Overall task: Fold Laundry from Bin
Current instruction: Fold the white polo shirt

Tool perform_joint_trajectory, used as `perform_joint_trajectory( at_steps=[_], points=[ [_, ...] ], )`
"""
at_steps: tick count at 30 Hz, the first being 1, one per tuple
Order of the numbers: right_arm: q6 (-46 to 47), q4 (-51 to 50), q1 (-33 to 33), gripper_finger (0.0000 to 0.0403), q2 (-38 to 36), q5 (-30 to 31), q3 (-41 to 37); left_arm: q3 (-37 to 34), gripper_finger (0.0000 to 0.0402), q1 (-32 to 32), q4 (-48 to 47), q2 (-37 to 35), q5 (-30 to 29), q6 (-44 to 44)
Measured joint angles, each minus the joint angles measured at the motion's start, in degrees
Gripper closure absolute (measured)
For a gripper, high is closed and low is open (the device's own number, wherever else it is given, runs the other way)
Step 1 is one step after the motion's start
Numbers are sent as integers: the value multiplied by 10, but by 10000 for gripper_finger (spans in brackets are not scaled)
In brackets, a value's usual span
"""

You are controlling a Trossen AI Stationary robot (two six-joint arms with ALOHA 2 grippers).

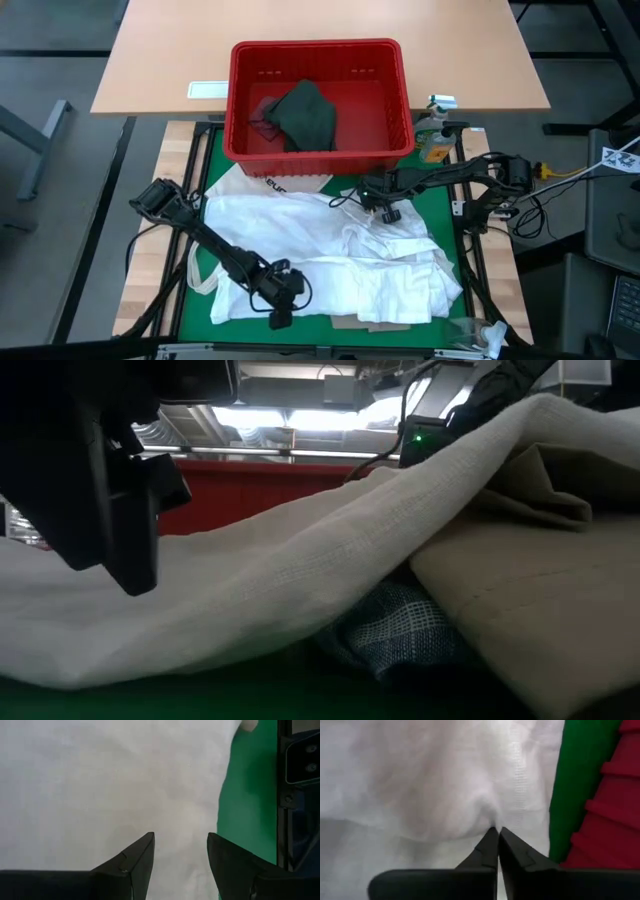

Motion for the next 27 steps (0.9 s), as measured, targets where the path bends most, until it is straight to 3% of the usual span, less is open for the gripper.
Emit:
perform_joint_trajectory(
  at_steps=[7, 15, 27],
  points=[
    [3, -26, 0, 392, -15, 52, 24, 0, 225, 18, 2, 0, 32, 18],
    [4, -43, 0, 393, -60, 45, 87, 0, 225, 59, 2, 0, 107, 78],
    [15, -87, 0, 400, -73, 55, 133, 0, 225, 107, 16, 0, 109, 91]
  ],
)
